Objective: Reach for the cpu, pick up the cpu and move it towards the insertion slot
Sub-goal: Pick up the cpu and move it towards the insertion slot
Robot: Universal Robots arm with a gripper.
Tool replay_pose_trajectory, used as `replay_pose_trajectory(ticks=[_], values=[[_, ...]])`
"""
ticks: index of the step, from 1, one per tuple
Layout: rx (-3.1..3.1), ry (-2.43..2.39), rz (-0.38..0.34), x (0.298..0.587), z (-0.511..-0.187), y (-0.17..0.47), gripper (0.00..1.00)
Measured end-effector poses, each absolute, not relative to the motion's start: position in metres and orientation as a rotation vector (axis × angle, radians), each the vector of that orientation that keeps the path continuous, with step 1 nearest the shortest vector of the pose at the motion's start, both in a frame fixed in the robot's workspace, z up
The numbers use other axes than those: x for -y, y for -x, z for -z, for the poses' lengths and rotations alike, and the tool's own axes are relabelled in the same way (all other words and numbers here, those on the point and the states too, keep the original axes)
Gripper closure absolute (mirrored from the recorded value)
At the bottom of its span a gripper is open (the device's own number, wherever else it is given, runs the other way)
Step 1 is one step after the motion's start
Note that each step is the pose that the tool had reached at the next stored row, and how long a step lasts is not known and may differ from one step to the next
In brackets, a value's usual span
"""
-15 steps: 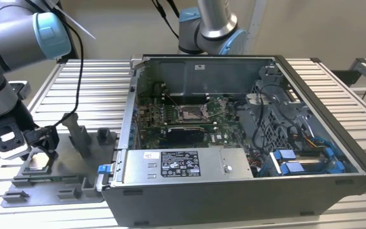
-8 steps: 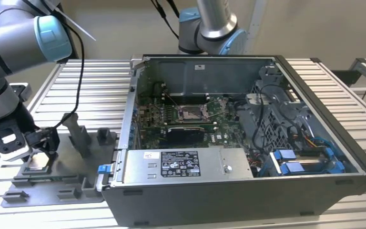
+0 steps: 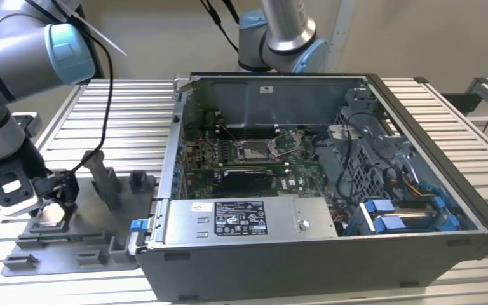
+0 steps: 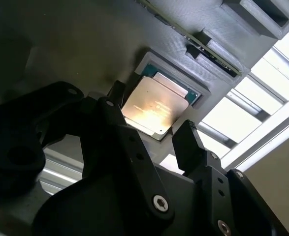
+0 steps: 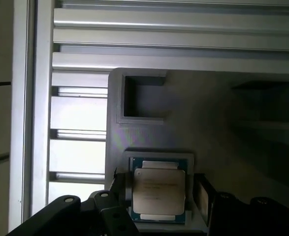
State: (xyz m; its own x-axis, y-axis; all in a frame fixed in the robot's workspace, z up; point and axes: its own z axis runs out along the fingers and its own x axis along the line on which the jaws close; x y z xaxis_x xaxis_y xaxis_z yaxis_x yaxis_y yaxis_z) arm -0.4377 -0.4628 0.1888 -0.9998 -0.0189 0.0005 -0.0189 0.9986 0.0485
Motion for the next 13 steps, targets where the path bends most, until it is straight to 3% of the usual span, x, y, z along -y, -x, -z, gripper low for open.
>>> replay_pose_trajectory(ticks=[13], values=[[3.140, -0.030, 0.076, 0.4648, -0.1859, 0.4382, 0.00]])
